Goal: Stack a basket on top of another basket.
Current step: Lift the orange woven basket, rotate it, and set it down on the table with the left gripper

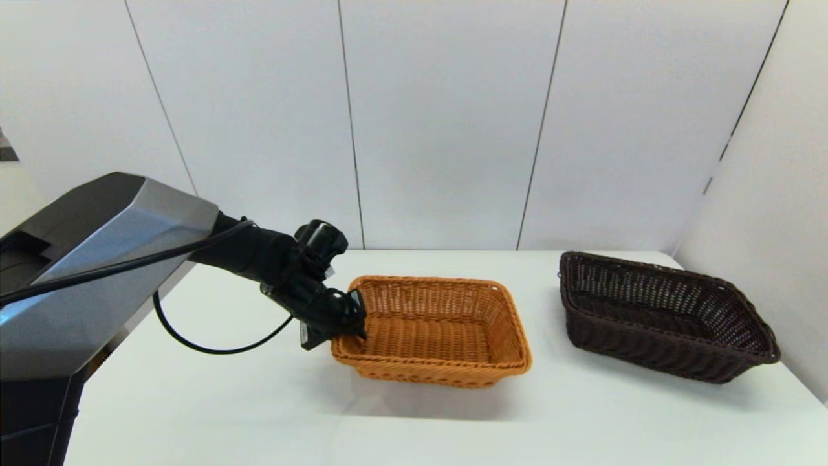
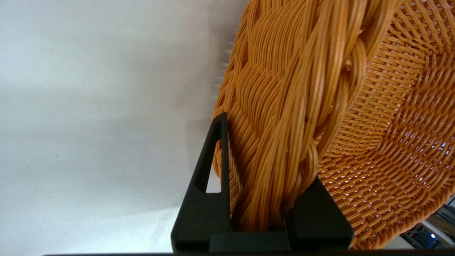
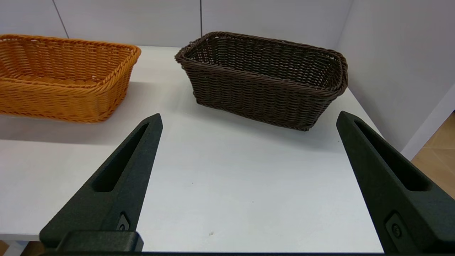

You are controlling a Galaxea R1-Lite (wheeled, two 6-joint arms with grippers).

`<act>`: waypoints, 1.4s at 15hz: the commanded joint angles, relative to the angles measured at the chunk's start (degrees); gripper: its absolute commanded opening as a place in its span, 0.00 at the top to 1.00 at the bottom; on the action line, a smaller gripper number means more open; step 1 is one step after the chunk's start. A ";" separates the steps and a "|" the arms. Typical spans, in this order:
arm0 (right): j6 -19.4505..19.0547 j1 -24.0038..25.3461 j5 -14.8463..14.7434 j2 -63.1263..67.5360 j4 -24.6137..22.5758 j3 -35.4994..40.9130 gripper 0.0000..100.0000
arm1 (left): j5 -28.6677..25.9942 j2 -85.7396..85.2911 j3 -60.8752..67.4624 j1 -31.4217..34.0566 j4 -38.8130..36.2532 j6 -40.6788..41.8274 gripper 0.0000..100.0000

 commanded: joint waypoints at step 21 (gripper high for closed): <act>-0.03 0.00 -0.02 -0.01 0.00 0.01 0.00 | 1.86 0.57 0.10 -0.90 -1.09 -1.45 0.00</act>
